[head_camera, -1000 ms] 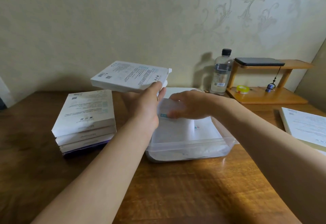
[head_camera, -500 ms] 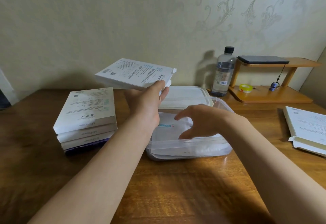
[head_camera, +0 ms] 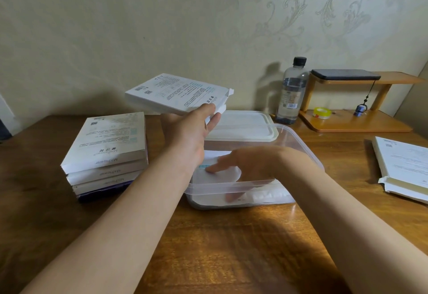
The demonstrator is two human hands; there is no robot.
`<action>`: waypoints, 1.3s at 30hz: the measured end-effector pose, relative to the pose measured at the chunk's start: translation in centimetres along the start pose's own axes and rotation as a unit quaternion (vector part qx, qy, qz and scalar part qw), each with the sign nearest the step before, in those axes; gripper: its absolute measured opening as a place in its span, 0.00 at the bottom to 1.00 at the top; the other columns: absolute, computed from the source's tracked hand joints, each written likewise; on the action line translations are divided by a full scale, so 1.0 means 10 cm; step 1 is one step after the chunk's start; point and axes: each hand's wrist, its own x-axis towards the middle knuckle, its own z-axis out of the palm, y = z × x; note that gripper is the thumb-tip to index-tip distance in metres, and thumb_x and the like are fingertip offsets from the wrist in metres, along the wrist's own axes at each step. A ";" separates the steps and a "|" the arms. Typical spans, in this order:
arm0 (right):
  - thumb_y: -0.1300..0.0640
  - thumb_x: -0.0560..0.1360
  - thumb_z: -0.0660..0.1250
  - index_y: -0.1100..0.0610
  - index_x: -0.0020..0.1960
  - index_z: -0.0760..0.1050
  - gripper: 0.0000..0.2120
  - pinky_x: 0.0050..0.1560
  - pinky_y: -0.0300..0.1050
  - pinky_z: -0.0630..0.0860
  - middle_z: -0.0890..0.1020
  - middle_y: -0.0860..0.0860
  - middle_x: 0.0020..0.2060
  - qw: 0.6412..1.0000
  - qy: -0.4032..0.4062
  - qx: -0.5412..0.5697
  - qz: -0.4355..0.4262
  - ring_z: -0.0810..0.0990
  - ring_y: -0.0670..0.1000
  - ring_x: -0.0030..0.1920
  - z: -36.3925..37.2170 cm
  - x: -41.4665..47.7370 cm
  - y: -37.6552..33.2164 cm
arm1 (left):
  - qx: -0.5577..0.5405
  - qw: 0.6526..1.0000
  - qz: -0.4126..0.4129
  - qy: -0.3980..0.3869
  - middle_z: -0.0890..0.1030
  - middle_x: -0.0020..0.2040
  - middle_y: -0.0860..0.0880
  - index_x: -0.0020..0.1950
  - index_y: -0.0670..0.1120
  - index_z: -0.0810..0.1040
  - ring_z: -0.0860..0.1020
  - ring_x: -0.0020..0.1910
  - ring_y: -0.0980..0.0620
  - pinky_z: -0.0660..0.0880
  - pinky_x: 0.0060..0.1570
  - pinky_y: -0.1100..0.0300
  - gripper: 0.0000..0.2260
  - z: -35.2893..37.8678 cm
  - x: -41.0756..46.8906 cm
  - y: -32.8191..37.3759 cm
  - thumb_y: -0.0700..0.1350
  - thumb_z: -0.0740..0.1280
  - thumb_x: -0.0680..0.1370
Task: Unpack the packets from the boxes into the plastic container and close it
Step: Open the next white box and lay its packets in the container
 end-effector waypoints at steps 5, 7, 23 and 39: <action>0.36 0.69 0.74 0.36 0.77 0.57 0.42 0.76 0.53 0.57 0.61 0.44 0.78 0.999 0.031 0.004 -0.005 0.60 0.51 0.77 -0.01 -0.01 -0.01 | 0.005 1.000 -0.006 -0.006 0.83 0.52 0.51 0.52 0.49 0.77 0.83 0.50 0.52 0.84 0.45 0.53 0.19 -0.02 0.02 -0.01 0.26 0.71 0.72; 0.37 0.70 0.73 0.40 0.79 0.56 0.43 0.78 0.54 0.55 0.60 0.45 0.78 0.999 0.052 -0.002 0.007 0.59 0.52 0.78 -0.02 -0.03 -0.01 | 0.007 1.000 -0.008 -0.007 0.83 0.52 0.51 0.52 0.49 0.77 0.82 0.51 0.52 0.84 0.46 0.53 0.19 -0.02 0.01 -0.01 0.26 0.72 0.73; 0.37 0.73 0.70 0.44 0.75 0.66 0.34 0.74 0.51 0.63 0.68 0.45 0.74 0.996 0.079 0.023 0.043 0.67 0.51 0.73 -0.04 -0.08 -0.01 | -0.063 0.990 -0.110 -0.068 0.83 0.54 0.48 0.52 0.46 0.79 0.83 0.55 0.49 0.84 0.43 0.56 0.16 0.12 -0.06 0.13 0.27 0.72 0.73; 0.61 0.78 0.66 0.57 0.51 0.82 0.06 0.31 0.44 0.77 0.83 0.55 0.36 0.748 0.438 0.499 0.021 0.79 0.51 0.30 -0.32 -0.28 0.01 | -0.041 0.988 -0.133 -0.071 0.85 0.53 0.44 0.54 0.48 0.78 0.85 0.48 0.47 0.85 0.44 0.56 0.16 0.07 -0.03 0.01 0.29 0.71 0.75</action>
